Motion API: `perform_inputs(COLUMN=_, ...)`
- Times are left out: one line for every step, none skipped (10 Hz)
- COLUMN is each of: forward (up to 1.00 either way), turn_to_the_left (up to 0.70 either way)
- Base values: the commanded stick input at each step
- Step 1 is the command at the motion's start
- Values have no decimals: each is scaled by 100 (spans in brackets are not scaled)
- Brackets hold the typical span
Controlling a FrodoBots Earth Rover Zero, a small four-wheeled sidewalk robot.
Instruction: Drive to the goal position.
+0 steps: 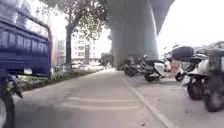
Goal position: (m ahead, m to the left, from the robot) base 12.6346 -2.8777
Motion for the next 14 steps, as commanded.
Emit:
perform_inputs(forward=45, turn_to_the_left=0)
perform_inputs(forward=45, turn_to_the_left=0)
perform_inputs(forward=45, turn_to_the_left=0)
perform_inputs(forward=45, turn_to_the_left=0)
perform_inputs(forward=45, turn_to_the_left=0)
perform_inputs(forward=45, turn_to_the_left=0)
perform_inputs(forward=45, turn_to_the_left=0)
perform_inputs(forward=45, turn_to_the_left=0)
perform_inputs(forward=45, turn_to_the_left=0)
perform_inputs(forward=45, turn_to_the_left=0)
perform_inputs(forward=45, turn_to_the_left=0)
perform_inputs(forward=45, turn_to_the_left=0)
perform_inputs(forward=45, turn_to_the_left=0)
perform_inputs(forward=0, turn_to_the_left=0)
